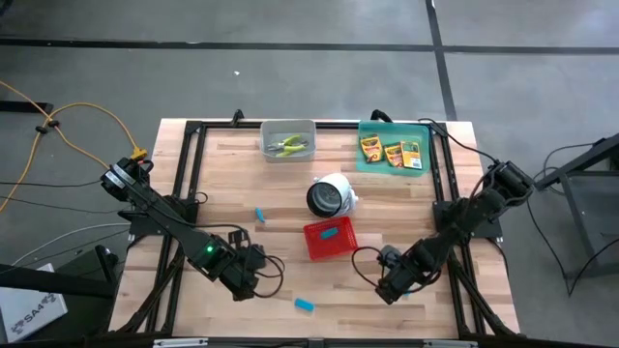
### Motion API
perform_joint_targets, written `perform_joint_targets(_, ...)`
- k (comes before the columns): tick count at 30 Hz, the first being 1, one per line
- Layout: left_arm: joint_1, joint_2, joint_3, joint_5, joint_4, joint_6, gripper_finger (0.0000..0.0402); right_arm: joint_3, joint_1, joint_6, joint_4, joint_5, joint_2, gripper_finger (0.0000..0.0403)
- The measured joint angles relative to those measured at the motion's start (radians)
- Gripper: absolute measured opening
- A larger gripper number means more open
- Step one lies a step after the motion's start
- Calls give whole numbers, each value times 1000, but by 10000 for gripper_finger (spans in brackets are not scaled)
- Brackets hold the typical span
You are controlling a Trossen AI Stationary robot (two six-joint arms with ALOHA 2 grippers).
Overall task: Pick & Place School Supplies
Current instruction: Put the blue eraser into the red bin
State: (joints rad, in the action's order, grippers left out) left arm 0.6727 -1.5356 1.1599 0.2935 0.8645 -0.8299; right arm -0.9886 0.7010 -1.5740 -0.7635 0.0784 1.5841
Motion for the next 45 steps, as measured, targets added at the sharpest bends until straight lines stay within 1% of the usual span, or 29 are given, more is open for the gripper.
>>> perform_joint_targets(3,-3,0,0,0,-18,0,92,-1,5,-82,-6,-4,0,111)
perform_joint_targets(8,-12,0,0,0,-17,15,92,-1,22,-315,-64,-2,0,111)
perform_joint_targets(13,-11,0,0,20,-17,22,92,-1,73,-531,-119,-1,6,123)
perform_joint_targets(16,-11,0,0,20,-17,23,92,-1,109,-607,-122,-19,8,134)
perform_joint_targets(18,-11,0,0,20,-17,23,92,-1,130,-650,-117,-54,8,143)
perform_joint_targets(22,-11,0,0,19,-16,23,92,0,154,-715,-116,-109,9,168)
perform_joint_targets(27,-11,0,0,19,-17,76,92,0,170,-798,-116,-106,10,201)
perform_joint_targets(30,-11,0,0,19,-17,79,92,0,167,-810,-113,-103,31,212)
perform_joint_targets(34,-11,0,0,20,-17,108,92,1,153,-808,-97,-93,83,215)
perform_joint_targets(38,-11,0,0,20,-17,109,92,1,147,-814,-94,-43,126,215)
perform_joint_targets(45,-11,0,0,20,-17,109,92,0,142,-834,-70,-31,176,215)
